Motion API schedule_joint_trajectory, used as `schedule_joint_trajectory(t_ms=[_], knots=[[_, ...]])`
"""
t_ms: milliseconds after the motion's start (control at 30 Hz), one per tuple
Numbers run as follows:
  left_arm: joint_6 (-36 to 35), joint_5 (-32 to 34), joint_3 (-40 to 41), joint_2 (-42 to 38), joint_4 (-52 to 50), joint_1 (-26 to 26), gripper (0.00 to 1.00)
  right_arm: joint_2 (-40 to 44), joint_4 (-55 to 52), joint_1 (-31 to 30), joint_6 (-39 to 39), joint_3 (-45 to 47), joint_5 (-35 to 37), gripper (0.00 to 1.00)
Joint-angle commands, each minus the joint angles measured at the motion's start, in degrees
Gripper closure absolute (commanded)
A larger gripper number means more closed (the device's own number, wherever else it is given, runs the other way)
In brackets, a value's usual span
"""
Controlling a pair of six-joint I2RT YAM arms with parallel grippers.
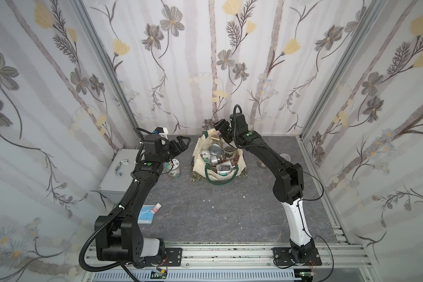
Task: Take out the seed jars from the canvas bag
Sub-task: Pick up the seed jar from the canvas bag.
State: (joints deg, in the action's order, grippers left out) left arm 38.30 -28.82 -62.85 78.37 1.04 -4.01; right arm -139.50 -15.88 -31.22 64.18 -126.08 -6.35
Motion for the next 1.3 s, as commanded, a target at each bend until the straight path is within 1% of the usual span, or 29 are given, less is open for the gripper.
schedule_joint_trajectory(t_ms=[0, 333, 533, 833, 900, 1033, 1167, 1233, 1267], knots=[[0.6, -0.5, 0.2, -0.5, 2.7, 0.0, 0.0, -1.1, 2.6, 0.0, 3.3, -0.4, -0.4, 0.2], [1.0, -0.5, 0.4, -1.0, 3.1, 0.2, 0.0, -4.2, 3.8, -0.4, 6.8, -0.4, -1.8, 0.2], [1.2, -0.8, 0.5, -1.1, 3.4, 0.5, 0.0, -5.0, 3.4, -0.9, 7.8, -0.4, -2.1, 0.18], [1.6, -2.9, -0.6, 2.1, 3.1, 0.0, 0.0, -4.0, 0.3, -1.5, 8.2, 0.0, -0.8, 0.16], [0.3, -2.9, -2.1, 3.6, 0.9, -1.2, 0.0, -3.7, 0.1, -1.5, 8.2, 0.0, -0.8, 0.16], [-5.2, -1.3, -7.7, 6.9, -8.8, -4.3, 0.02, -3.2, -0.3, -1.6, 8.1, 0.3, -0.7, 0.16], [-9.7, 2.5, -11.5, 8.8, -16.8, -7.0, 0.04, -3.0, -0.9, -1.6, 8.5, 0.4, -0.4, 0.16], [-12.2, 5.4, -13.9, 10.2, -21.4, -8.5, 0.05, -2.9, -1.4, -1.7, 8.6, 0.4, -0.3, 0.16], [-13.1, 6.3, -15.0, 11.1, -23.3, -9.0, 0.07, -2.7, -1.7, -1.8, 8.6, 0.4, 0.0, 0.16]])
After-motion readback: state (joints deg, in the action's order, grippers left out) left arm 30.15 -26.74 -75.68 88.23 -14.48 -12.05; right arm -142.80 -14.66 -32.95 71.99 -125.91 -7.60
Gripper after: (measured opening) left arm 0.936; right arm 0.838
